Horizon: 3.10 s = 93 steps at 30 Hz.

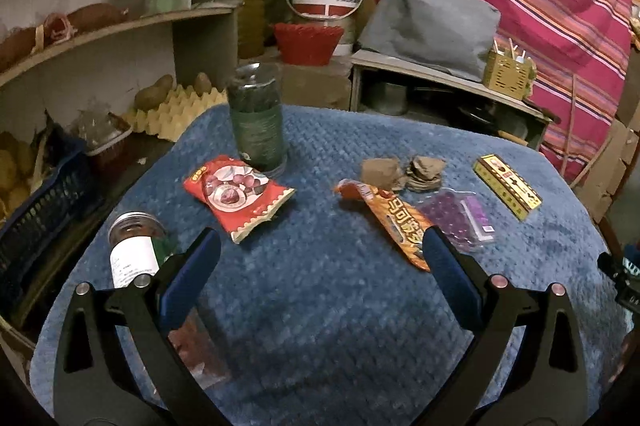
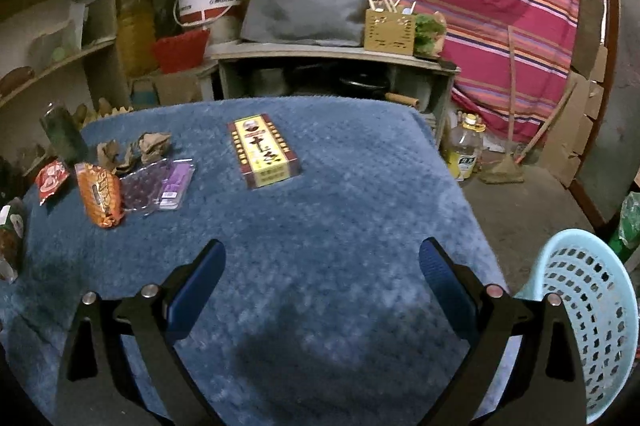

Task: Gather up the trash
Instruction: 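Move both open grippers back over the table, then grasp the red candy bag with the left gripper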

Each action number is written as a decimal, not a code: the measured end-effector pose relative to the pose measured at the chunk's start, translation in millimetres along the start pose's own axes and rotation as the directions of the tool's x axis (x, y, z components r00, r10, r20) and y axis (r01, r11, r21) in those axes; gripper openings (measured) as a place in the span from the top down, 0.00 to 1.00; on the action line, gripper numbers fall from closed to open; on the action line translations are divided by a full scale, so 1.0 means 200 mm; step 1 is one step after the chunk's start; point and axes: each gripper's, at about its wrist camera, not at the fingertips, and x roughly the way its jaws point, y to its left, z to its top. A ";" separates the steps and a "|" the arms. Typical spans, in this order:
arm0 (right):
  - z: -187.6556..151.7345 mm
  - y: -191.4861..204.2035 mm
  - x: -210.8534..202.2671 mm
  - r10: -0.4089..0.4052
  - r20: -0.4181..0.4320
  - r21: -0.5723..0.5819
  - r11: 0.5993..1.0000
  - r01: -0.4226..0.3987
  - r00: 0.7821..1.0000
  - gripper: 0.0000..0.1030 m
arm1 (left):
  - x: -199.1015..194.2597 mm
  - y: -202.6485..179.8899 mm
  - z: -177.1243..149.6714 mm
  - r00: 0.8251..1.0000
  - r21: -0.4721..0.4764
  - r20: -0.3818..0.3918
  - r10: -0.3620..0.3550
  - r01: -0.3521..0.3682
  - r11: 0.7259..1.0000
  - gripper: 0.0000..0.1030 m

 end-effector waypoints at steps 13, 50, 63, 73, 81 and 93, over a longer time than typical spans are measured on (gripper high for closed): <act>0.02 0.13 0.14 0.026 -0.040 -0.024 0.999 -0.027 0.999 0.07 | 0.14 0.03 0.02 1.000 -0.003 -0.027 0.014 -0.014 1.000 0.05; 0.10 0.10 0.34 0.088 -0.102 0.032 0.996 -0.086 0.991 0.07 | 0.65 0.09 0.09 0.960 -0.019 -0.213 0.180 -0.188 0.982 0.30; 0.10 0.16 0.31 0.061 -0.090 -0.013 0.998 -0.063 0.994 0.07 | 0.64 0.13 0.08 0.971 -0.066 -0.228 0.077 -0.094 0.993 1.00; 0.11 0.23 0.22 0.046 -0.069 -0.023 0.999 -0.048 0.997 0.07 | 0.41 0.11 0.10 0.988 -0.024 -0.157 -0.003 -0.001 1.000 1.00; 0.08 0.35 0.17 0.054 -0.061 -0.061 0.996 -0.058 0.997 0.07 | 0.28 0.28 0.14 0.990 -0.052 -0.144 -0.011 0.004 0.999 0.96; 0.06 0.32 0.30 0.069 -0.136 -0.036 0.997 -0.074 0.988 0.07 | 0.45 0.50 0.33 0.981 0.106 -0.193 0.033 -0.013 0.994 0.26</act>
